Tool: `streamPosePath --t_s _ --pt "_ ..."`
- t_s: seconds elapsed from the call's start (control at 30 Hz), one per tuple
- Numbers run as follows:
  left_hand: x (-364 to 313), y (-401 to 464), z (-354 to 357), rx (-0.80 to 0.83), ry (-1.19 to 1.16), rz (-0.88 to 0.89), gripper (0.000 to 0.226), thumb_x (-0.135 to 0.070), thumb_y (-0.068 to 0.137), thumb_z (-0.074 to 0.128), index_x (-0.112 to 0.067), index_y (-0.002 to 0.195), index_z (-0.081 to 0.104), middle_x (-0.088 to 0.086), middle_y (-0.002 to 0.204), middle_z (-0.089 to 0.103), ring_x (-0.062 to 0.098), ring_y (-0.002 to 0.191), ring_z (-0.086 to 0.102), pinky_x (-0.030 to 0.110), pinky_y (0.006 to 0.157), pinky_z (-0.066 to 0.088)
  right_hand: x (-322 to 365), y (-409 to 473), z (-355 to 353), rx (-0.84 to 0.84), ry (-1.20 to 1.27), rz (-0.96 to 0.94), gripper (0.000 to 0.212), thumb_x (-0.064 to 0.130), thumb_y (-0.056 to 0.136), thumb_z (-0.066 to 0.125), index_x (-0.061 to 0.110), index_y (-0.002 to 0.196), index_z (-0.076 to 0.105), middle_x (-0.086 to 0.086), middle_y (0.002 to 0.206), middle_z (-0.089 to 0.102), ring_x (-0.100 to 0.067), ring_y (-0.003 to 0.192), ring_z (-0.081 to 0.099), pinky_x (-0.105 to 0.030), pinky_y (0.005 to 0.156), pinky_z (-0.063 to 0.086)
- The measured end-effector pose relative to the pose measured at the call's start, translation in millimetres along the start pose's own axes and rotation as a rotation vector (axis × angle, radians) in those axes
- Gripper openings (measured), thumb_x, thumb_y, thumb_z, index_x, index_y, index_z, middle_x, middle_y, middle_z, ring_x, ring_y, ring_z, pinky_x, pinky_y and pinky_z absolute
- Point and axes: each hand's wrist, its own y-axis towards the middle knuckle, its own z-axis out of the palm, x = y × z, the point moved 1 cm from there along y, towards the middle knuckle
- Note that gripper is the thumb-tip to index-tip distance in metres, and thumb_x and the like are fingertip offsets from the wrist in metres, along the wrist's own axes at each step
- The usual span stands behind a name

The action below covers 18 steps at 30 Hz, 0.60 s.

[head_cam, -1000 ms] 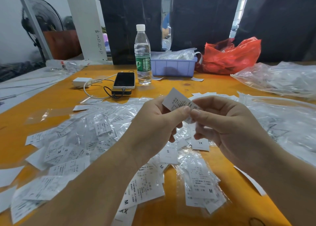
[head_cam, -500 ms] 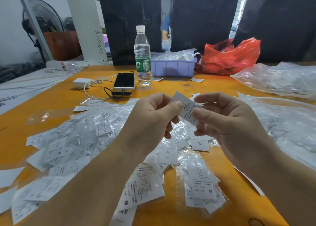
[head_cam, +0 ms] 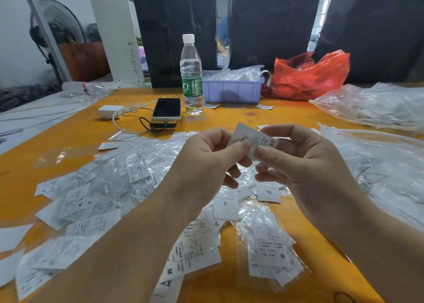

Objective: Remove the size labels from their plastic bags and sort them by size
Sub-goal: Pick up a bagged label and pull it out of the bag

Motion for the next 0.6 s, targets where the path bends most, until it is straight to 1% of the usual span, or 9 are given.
streamPosePath --t_s 0.1,0.17,0.27,0.37,0.4,0.47,0.53,0.6 --pt "1.9 0.2 -0.2 0.042 0.045 -0.015 0.013 -0.017 0.091 0.064 -0.011 0.080 0.066 -0.002 0.064 0.065 0.009 0.055 0.056 0.021 0.049 0.048 -0.1 -1.1 -0.7 -0.018 -0.040 -0.016 0.039 0.019 0.066 0.075 0.013 0.103 0.064 -0.005 0.075 0.074 -0.015 0.064 0.068 -0.027 0.061 0.058" --pt "2.7 0.9 -0.6 0.040 0.070 -0.016 0.014 -0.020 0.092 0.063 -0.012 0.082 0.067 -0.002 0.065 0.065 0.009 0.056 0.056 0.021 0.050 0.048 -0.9 -0.6 -1.6 -0.026 -0.065 -0.019 0.035 0.017 0.070 0.075 0.014 0.103 0.065 -0.006 0.077 0.074 -0.016 0.065 0.068 -0.027 0.061 0.059" --pt "2.9 2.7 -2.9 -0.034 0.074 0.008 0.017 -0.025 0.096 0.057 -0.015 0.087 0.067 -0.004 0.065 0.065 0.007 0.057 0.057 0.021 0.051 0.049 -3.0 1.2 -3.7 -0.038 -0.085 -0.010 0.027 0.010 0.077 0.074 0.015 0.102 0.065 -0.005 0.078 0.075 -0.016 0.065 0.068 -0.028 0.062 0.059" --pt "0.4 2.8 -6.2 -0.121 0.160 0.116 0.014 -0.020 0.096 0.057 -0.020 0.085 0.067 -0.006 0.064 0.066 0.005 0.055 0.057 0.020 0.050 0.049 -2.4 1.3 -5.0 -0.045 -0.096 -0.010 0.030 0.012 0.074 0.075 0.017 0.102 0.065 -0.003 0.080 0.075 -0.016 0.068 0.070 -0.026 0.063 0.059" --pt "-0.3 1.7 -6.1 -0.134 0.211 0.158 0.015 -0.019 0.095 0.059 -0.022 0.083 0.067 -0.006 0.064 0.066 0.005 0.054 0.056 0.021 0.049 0.049 -1.9 1.0 -5.3 -0.050 -0.098 -0.012 0.032 0.014 0.072 0.076 0.017 0.102 0.066 -0.004 0.081 0.075 -0.018 0.070 0.071 -0.026 0.062 0.058" --pt "-1.4 -0.9 -3.5 -0.135 0.292 0.227 0.016 -0.017 0.093 0.062 -0.024 0.080 0.067 -0.002 0.065 0.065 0.009 0.054 0.055 0.030 0.049 0.050 -0.7 0.5 -6.3 -0.065 -0.101 -0.019 0.034 0.015 0.070 0.077 0.018 0.103 0.067 -0.004 0.081 0.075 -0.020 0.073 0.072 -0.025 0.061 0.058" --pt "-2.5 -3.5 0.1 -0.116 0.325 0.256 0.016 -0.018 0.092 0.063 -0.025 0.078 0.067 0.002 0.066 0.065 0.018 0.056 0.057 0.036 0.052 0.050 0.0 -0.4 -5.7 -0.057 -0.113 -0.025 0.034 0.013 0.072 0.077 0.019 0.104 0.068 -0.003 0.082 0.074 -0.020 0.075 0.072 -0.025 0.061 0.058" --pt "-2.7 -4.9 2.3 -0.093 0.346 0.265 0.015 -0.020 0.091 0.064 -0.027 0.079 0.068 0.004 0.067 0.065 0.023 0.060 0.058 0.038 0.053 0.049 0.0 -1.6 -3.6 -0.029 -0.114 -0.031 0.035 0.015 0.071 0.077 0.018 0.105 0.067 -0.003 0.083 0.075 -0.019 0.075 0.073 -0.024 0.060 0.057"
